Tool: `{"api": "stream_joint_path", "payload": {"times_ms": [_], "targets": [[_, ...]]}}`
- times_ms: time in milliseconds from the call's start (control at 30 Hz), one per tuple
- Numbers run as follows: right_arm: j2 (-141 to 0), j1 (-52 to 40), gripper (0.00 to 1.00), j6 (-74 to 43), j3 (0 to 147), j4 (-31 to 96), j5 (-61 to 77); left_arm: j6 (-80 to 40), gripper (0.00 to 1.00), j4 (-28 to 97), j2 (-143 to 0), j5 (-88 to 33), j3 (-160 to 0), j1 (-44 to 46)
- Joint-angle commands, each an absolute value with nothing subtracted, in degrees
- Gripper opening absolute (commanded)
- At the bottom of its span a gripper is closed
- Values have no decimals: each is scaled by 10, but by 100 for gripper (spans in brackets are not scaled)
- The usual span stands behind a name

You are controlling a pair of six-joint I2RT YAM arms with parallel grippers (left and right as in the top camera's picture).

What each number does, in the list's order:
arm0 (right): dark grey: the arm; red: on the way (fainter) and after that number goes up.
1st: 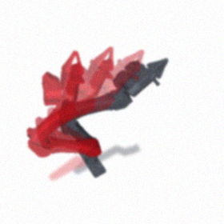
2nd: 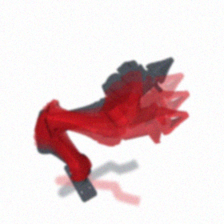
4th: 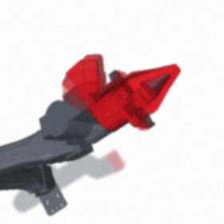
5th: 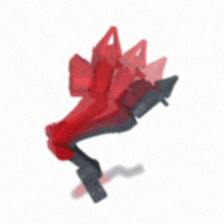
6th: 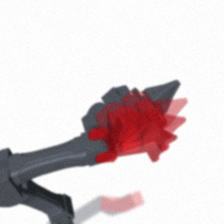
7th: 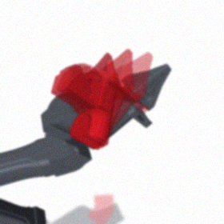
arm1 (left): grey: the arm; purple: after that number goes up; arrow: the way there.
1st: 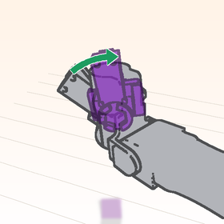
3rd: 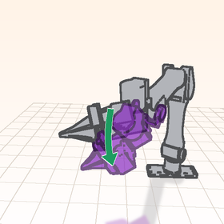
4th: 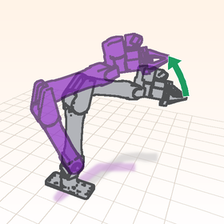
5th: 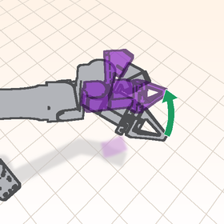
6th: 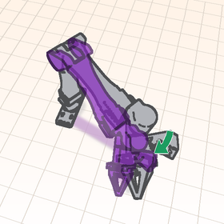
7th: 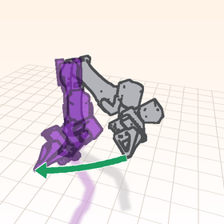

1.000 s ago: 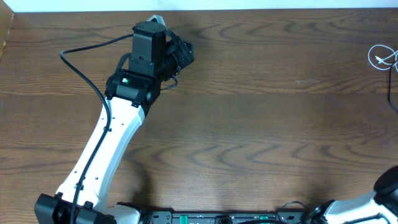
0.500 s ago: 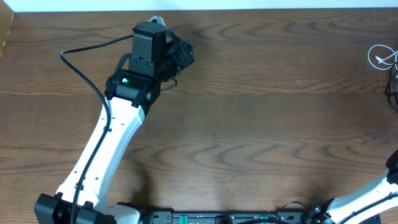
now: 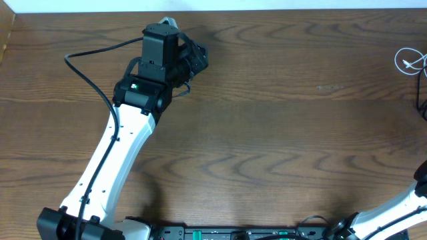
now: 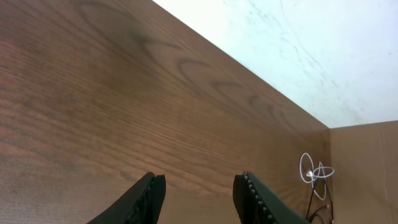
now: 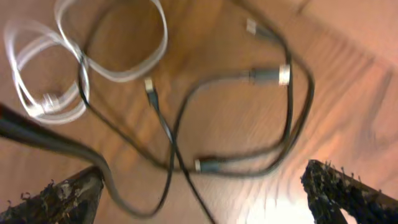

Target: Untangle cables

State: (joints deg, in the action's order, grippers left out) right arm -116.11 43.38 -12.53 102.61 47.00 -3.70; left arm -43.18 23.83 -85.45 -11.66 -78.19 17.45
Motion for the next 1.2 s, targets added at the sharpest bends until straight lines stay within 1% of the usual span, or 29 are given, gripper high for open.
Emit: {"api": "stream_joint_path", "payload": {"times_ms": [0,133,300,633,700,767,867,933,967,1033,1100,1167], "targets": [[-1148,430,99,-132,1033,515,8,-420,41,240,-858,-115,-778,174],[-1148,430,99,-103,1033,537,68,-420,41,240,-858,-115,-778,174],[-1148,432,99,3,1034,514,266,-420,41,240,-858,-115,-778,174],[-1148,460,99,-6,1034,478,505,-420,41,240,-858,-115,-778,174],[-1148,473,99,-44,1034,448,548,-420,41,240,-858,-115,-778,174],[-1148,479,99,-109,1034,411,572,-420,41,240,-858,-115,-778,174],[-1148,485,99,-244,1034,338,571,-420,41,239,-858,-115,-778,174],[-1148,487,99,-335,1034,299,543,-420,41,240,-858,-115,-778,174],[-1148,487,99,-355,1034,286,526,-420,41,240,-858,-115,-778,174],[-1148,485,99,-366,1034,286,441,-420,41,242,-858,-115,-778,174],[-1148,478,99,-360,1034,324,328,-420,41,244,-858,-115,-778,174],[-1148,466,99,-321,1034,375,195,-420,41,244,-858,-115,-778,174]]}}
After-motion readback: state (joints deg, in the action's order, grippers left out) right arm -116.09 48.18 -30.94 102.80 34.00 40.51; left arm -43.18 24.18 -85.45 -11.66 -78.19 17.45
